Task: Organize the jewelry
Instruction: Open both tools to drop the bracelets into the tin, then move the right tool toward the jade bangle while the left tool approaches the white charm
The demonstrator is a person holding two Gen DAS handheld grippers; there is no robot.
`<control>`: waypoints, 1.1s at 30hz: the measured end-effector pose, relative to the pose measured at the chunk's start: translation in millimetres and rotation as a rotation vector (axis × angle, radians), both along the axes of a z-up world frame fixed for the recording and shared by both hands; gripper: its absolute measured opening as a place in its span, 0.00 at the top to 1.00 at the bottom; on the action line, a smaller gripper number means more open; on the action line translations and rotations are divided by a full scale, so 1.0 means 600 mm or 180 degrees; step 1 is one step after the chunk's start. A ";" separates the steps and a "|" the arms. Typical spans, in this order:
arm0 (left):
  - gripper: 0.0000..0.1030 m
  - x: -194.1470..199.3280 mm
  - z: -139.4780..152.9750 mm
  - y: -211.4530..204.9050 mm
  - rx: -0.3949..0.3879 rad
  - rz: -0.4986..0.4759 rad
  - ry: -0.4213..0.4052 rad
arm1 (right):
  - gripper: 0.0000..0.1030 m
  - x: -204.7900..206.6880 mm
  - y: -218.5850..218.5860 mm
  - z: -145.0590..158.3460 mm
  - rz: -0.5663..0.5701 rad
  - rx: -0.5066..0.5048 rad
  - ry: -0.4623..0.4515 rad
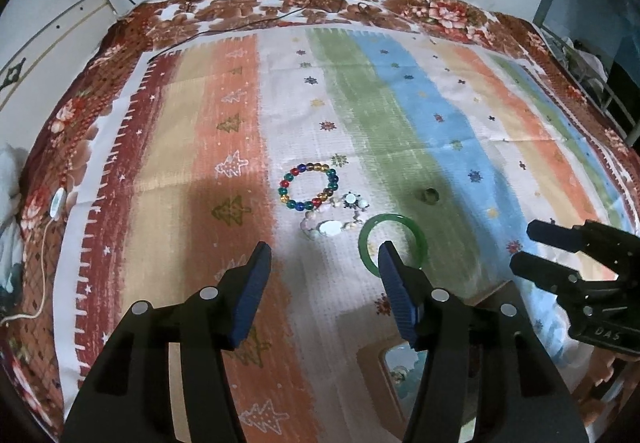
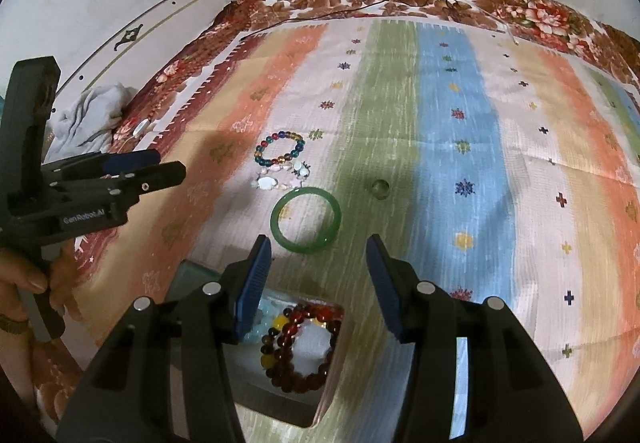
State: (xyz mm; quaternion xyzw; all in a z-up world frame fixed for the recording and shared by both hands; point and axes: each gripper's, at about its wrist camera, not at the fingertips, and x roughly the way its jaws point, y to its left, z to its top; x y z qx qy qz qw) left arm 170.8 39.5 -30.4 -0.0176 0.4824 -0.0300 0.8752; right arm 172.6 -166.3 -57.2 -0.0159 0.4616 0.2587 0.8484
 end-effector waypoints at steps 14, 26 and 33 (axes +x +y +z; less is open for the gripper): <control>0.46 0.046 -0.027 -0.006 0.0141 -0.0005 0.0157 | 0.51 0.056 0.016 -0.025 -0.0021 -0.0115 0.0093; 0.45 0.094 -0.053 0.001 0.0155 0.0024 0.0321 | 0.51 0.091 0.035 -0.048 0.0058 -0.0159 0.0274; 0.45 0.113 -0.076 0.008 0.0103 0.0070 0.0478 | 0.51 0.108 0.041 -0.065 0.0092 -0.0157 0.0381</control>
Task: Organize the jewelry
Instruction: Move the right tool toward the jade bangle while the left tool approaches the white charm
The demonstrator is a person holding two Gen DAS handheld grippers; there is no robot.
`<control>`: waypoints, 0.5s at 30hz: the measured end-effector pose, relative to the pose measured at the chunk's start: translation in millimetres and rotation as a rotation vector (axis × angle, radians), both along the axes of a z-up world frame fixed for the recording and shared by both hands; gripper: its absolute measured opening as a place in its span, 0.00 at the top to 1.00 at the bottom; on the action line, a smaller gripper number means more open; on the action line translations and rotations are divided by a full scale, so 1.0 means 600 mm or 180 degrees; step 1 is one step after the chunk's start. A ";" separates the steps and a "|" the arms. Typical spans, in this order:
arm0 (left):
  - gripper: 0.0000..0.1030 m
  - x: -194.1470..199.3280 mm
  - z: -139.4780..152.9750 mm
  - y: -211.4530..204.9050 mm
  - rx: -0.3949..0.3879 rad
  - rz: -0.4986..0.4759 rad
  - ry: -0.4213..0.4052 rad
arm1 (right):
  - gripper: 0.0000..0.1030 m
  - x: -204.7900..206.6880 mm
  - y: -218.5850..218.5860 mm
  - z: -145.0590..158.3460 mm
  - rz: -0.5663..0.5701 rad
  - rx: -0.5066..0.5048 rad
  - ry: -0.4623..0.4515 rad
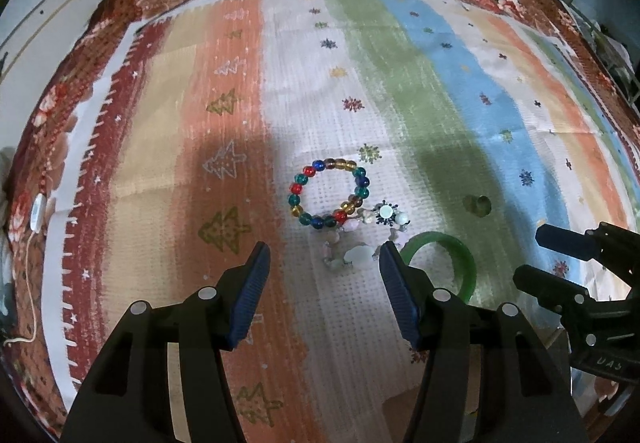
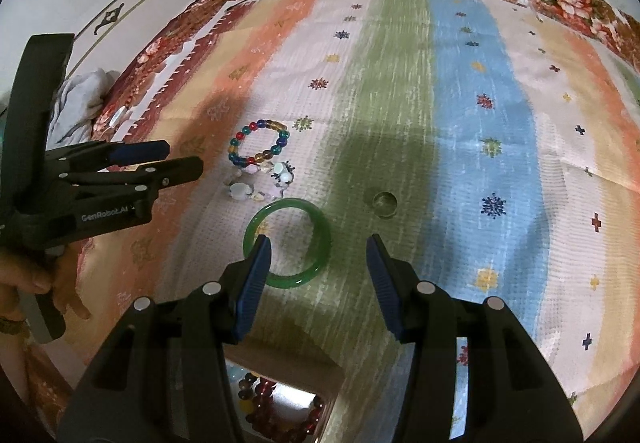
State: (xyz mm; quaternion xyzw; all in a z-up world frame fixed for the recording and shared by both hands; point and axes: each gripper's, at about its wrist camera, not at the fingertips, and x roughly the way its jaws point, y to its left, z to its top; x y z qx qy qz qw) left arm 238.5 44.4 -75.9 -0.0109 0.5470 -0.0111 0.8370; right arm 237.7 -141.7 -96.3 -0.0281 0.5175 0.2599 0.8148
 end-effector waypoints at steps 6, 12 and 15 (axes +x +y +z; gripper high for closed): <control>0.43 0.014 -0.017 0.000 -0.0013 -0.0009 0.0104 | 0.51 0.012 0.014 -0.014 0.0087 -0.0062 0.0129; 0.43 0.031 -0.043 0.012 -0.0113 0.0053 0.0254 | 0.50 0.021 0.025 -0.027 0.0147 -0.0152 0.0183; 0.43 0.040 -0.055 0.014 -0.0058 0.0077 0.0301 | 0.50 0.027 0.027 -0.033 0.0155 -0.0185 0.0212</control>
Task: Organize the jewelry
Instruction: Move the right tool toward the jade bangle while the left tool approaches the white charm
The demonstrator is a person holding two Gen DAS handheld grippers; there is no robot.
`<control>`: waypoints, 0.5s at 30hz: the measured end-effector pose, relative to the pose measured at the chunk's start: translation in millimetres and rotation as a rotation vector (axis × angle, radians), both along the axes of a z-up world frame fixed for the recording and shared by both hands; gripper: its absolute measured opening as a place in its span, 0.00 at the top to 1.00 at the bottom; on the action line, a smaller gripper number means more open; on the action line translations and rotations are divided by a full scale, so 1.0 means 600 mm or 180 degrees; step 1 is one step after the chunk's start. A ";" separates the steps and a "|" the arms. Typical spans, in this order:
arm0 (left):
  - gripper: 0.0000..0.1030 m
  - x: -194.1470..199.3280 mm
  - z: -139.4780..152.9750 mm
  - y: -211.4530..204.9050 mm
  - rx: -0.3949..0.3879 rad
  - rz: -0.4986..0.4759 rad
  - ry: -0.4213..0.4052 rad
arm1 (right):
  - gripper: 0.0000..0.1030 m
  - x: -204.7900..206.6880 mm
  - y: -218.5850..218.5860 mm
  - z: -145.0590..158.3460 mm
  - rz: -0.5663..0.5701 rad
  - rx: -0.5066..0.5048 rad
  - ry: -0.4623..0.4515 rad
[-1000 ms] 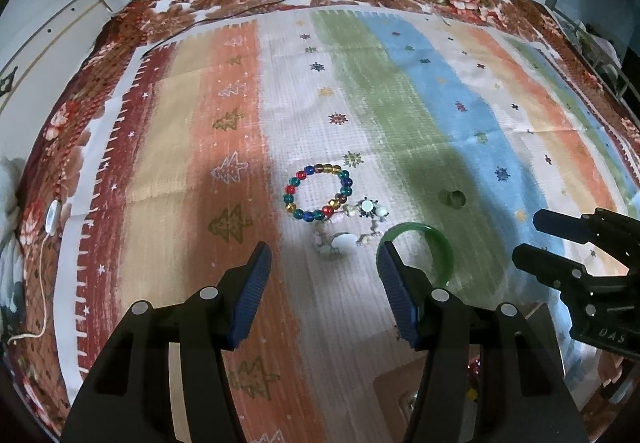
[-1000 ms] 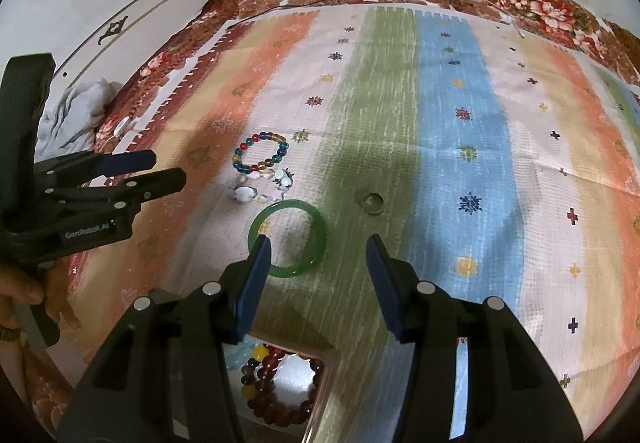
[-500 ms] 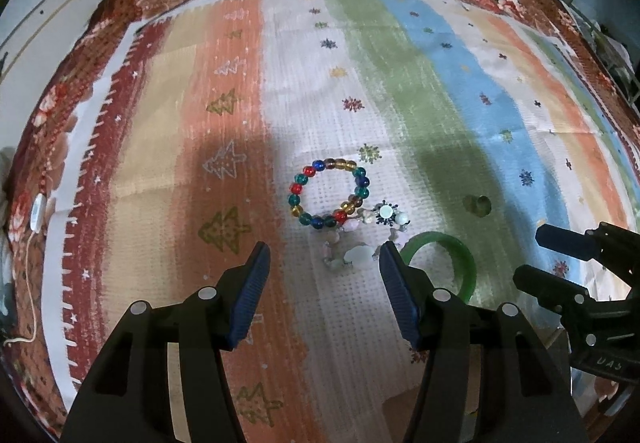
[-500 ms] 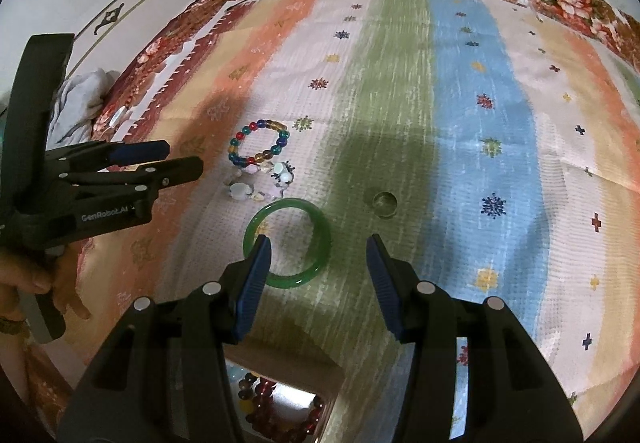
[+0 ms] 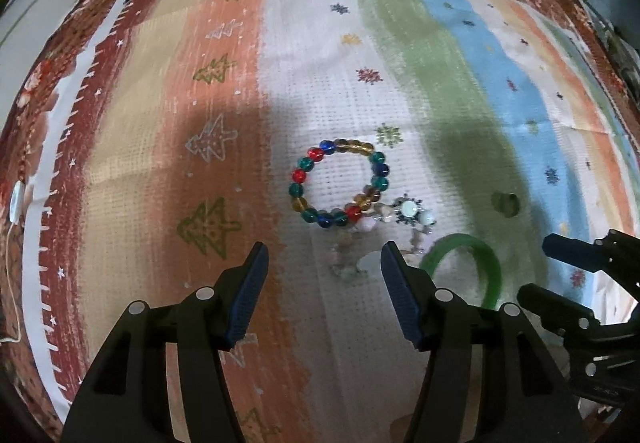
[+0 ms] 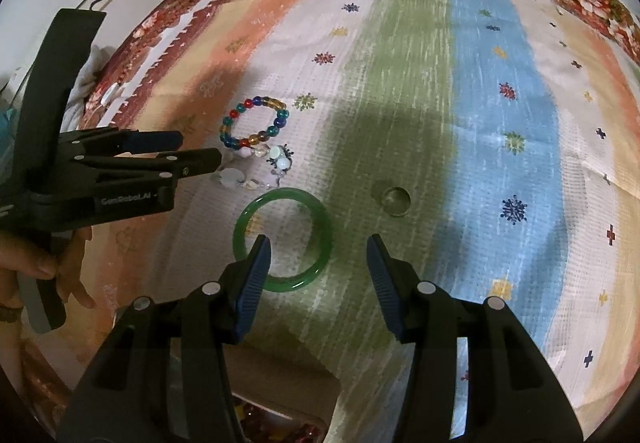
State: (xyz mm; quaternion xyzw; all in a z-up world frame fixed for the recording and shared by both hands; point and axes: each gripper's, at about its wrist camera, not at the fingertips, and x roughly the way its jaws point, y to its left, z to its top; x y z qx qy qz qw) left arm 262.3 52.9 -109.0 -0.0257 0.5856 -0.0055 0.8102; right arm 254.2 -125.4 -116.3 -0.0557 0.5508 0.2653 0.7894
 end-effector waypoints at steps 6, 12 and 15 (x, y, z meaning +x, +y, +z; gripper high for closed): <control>0.43 0.013 -0.010 -0.002 0.0026 -0.0015 0.0036 | 0.50 0.014 0.011 -0.020 0.0055 -0.0076 0.0098; 0.43 0.022 -0.016 -0.006 0.0039 -0.0026 0.0062 | 0.50 0.026 0.019 -0.036 0.0070 -0.0158 0.0168; 0.43 0.025 -0.022 -0.011 0.0050 -0.0068 0.0086 | 0.50 0.031 0.023 -0.041 0.0083 -0.0193 0.0191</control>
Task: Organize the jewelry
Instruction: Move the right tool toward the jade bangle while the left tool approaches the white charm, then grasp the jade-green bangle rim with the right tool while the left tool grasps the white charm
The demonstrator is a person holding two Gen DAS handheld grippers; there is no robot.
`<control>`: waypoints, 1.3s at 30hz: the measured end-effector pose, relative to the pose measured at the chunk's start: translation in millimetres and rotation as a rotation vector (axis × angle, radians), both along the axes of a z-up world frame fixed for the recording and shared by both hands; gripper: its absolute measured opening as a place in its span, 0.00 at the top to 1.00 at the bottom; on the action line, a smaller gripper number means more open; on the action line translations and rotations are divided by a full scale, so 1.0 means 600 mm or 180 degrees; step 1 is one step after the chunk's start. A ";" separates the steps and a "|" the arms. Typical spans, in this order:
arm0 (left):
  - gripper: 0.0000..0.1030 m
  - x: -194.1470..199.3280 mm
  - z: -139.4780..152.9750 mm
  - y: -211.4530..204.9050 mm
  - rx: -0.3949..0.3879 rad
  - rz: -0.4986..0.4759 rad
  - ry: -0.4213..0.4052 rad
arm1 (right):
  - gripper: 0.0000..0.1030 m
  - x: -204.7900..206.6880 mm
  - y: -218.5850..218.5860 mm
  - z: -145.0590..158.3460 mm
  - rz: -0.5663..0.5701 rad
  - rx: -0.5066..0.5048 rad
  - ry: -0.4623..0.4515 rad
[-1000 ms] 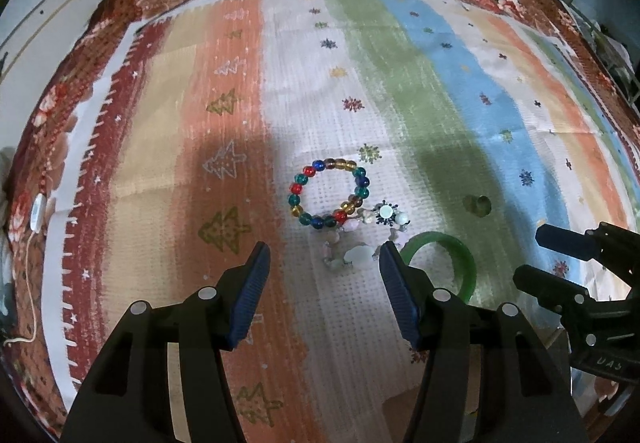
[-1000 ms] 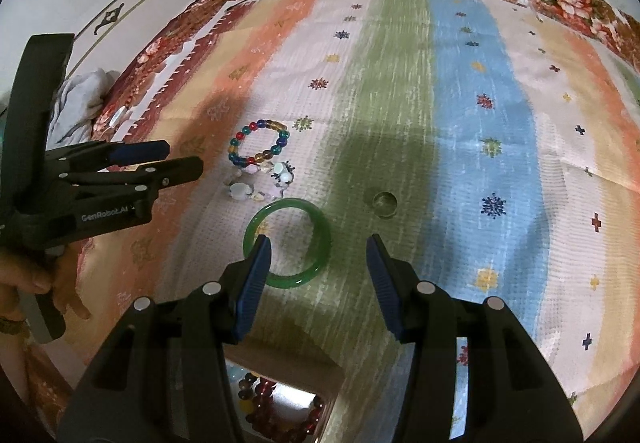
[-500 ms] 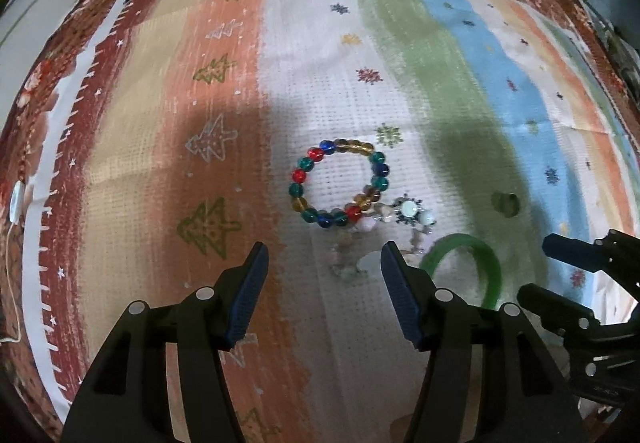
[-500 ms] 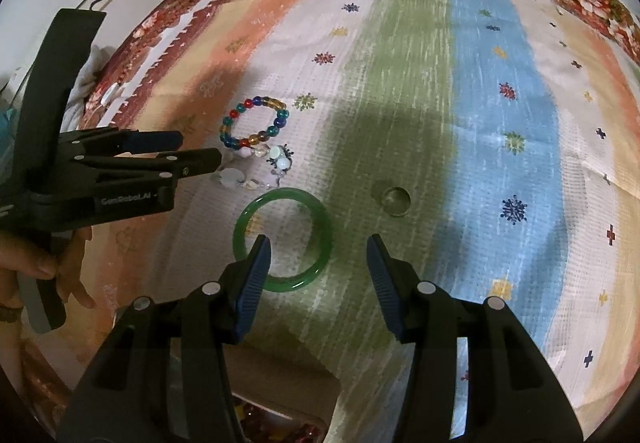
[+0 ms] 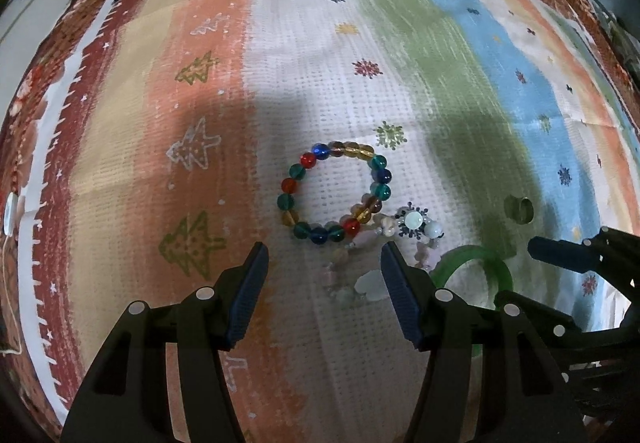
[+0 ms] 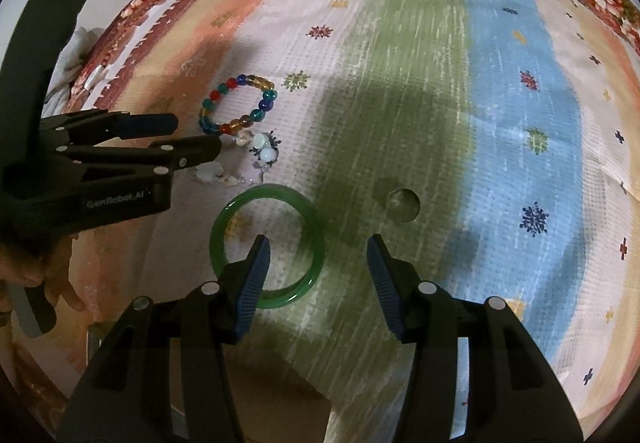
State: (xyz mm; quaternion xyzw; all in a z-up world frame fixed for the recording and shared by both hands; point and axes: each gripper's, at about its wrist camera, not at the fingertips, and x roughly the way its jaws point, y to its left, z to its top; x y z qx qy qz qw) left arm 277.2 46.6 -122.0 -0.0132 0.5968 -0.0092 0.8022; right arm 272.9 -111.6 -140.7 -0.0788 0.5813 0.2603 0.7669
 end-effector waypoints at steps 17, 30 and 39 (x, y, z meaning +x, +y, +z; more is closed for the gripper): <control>0.43 0.021 -0.024 -0.017 0.0142 -0.0159 0.0057 | 0.57 0.013 0.016 -0.026 0.0054 -0.0216 0.0059; 0.92 0.012 -0.020 -0.044 0.0041 -0.0394 0.0082 | 0.92 0.004 0.010 -0.024 0.0130 -0.0250 -0.0008; 0.92 -0.009 0.030 -0.040 -0.0109 -0.0440 -0.0099 | 0.92 -0.006 0.004 -0.002 0.0121 -0.0169 -0.0120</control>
